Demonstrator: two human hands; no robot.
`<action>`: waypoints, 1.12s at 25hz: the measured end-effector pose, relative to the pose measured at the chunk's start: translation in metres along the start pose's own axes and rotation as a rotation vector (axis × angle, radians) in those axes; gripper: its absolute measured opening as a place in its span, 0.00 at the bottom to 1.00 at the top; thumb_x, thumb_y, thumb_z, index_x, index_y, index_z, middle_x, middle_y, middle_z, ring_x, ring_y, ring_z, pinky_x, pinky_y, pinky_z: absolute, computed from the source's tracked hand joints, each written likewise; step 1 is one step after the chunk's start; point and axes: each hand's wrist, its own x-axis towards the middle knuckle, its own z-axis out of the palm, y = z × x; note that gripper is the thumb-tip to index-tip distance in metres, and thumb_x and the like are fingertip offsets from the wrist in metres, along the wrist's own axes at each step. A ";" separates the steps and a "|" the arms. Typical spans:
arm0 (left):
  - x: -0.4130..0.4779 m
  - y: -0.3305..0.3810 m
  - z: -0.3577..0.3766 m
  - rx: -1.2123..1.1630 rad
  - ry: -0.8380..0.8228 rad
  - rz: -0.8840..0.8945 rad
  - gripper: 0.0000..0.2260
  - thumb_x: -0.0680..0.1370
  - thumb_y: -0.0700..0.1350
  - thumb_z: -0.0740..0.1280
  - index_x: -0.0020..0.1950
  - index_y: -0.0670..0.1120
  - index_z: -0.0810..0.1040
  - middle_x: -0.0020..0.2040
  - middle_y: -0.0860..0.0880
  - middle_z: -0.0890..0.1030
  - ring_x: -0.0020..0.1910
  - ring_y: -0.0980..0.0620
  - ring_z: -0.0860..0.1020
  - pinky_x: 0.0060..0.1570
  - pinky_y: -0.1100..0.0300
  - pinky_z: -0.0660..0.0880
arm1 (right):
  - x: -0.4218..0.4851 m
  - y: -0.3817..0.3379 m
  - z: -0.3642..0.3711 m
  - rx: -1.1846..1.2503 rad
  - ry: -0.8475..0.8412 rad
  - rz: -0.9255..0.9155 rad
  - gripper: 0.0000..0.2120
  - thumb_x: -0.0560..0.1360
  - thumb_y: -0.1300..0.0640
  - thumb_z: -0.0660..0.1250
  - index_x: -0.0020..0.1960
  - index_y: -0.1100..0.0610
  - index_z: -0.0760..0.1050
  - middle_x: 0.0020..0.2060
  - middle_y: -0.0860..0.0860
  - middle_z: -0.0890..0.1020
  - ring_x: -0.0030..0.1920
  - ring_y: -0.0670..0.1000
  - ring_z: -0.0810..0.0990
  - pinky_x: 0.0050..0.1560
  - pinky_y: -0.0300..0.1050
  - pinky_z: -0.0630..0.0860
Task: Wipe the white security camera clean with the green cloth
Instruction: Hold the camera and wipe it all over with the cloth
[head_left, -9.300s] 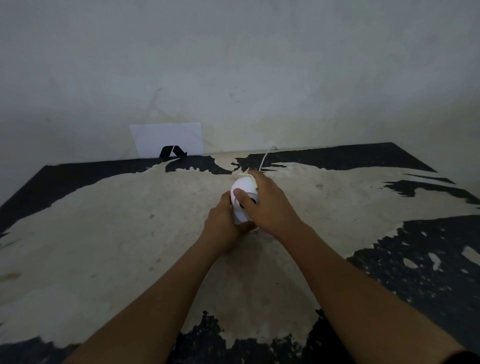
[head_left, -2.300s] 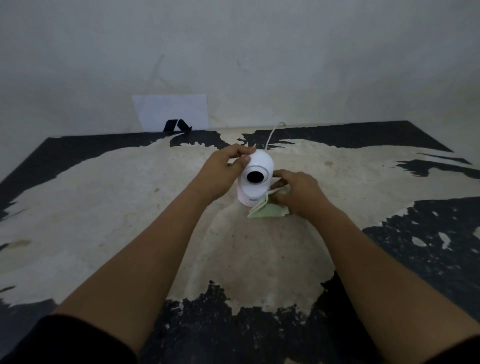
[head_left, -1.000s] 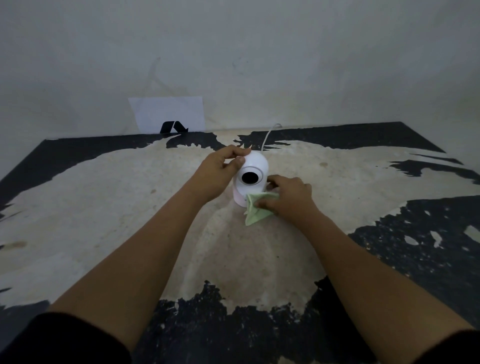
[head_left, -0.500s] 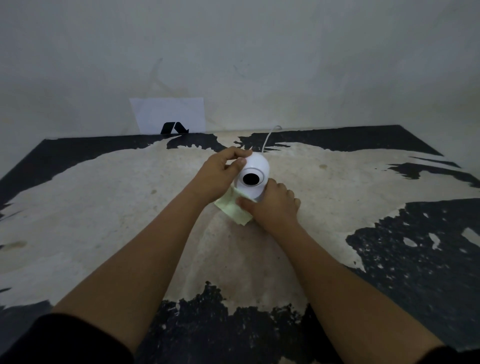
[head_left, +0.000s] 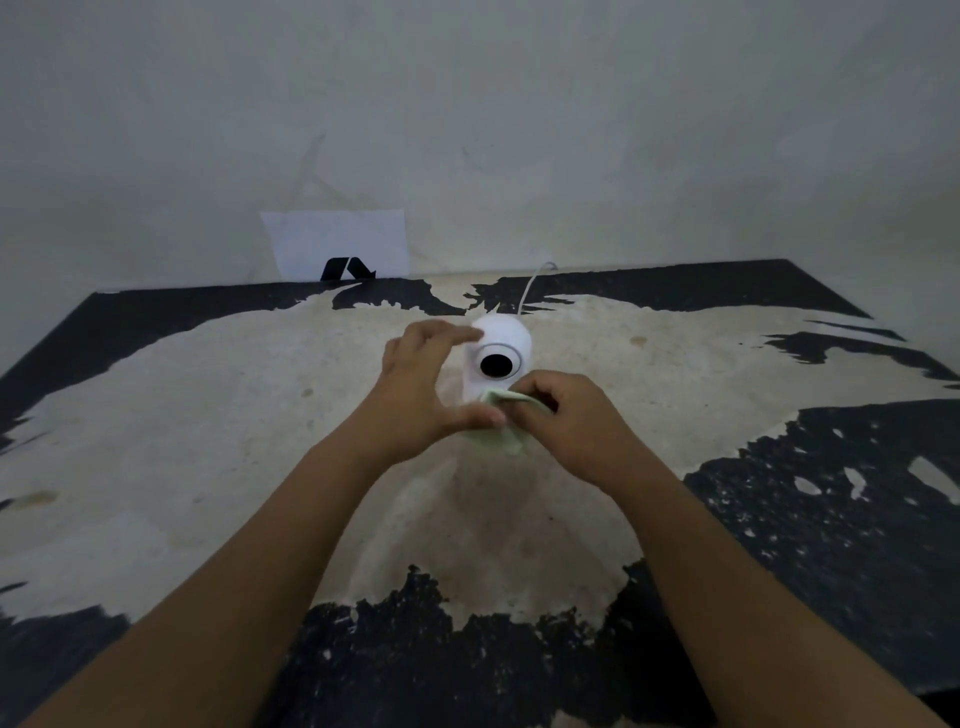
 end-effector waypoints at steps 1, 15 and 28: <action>-0.006 -0.002 0.003 0.033 -0.050 -0.010 0.30 0.62 0.58 0.76 0.62 0.57 0.71 0.66 0.52 0.64 0.64 0.54 0.59 0.62 0.58 0.60 | 0.001 -0.004 -0.002 0.035 -0.021 -0.015 0.06 0.74 0.53 0.67 0.43 0.53 0.81 0.33 0.47 0.80 0.31 0.42 0.74 0.33 0.37 0.70; 0.036 -0.011 0.022 -0.196 0.293 -0.180 0.05 0.74 0.41 0.66 0.44 0.47 0.71 0.45 0.53 0.79 0.39 0.58 0.74 0.33 0.70 0.67 | 0.071 -0.007 -0.010 0.375 0.061 0.234 0.08 0.78 0.53 0.62 0.53 0.49 0.79 0.54 0.47 0.80 0.57 0.52 0.77 0.60 0.56 0.77; 0.041 -0.015 0.043 -0.212 0.220 -0.070 0.25 0.70 0.45 0.72 0.64 0.51 0.68 0.59 0.46 0.74 0.52 0.48 0.78 0.49 0.55 0.78 | 0.074 0.002 -0.016 0.510 -0.014 0.263 0.08 0.77 0.53 0.64 0.54 0.53 0.78 0.55 0.51 0.80 0.50 0.49 0.79 0.38 0.41 0.76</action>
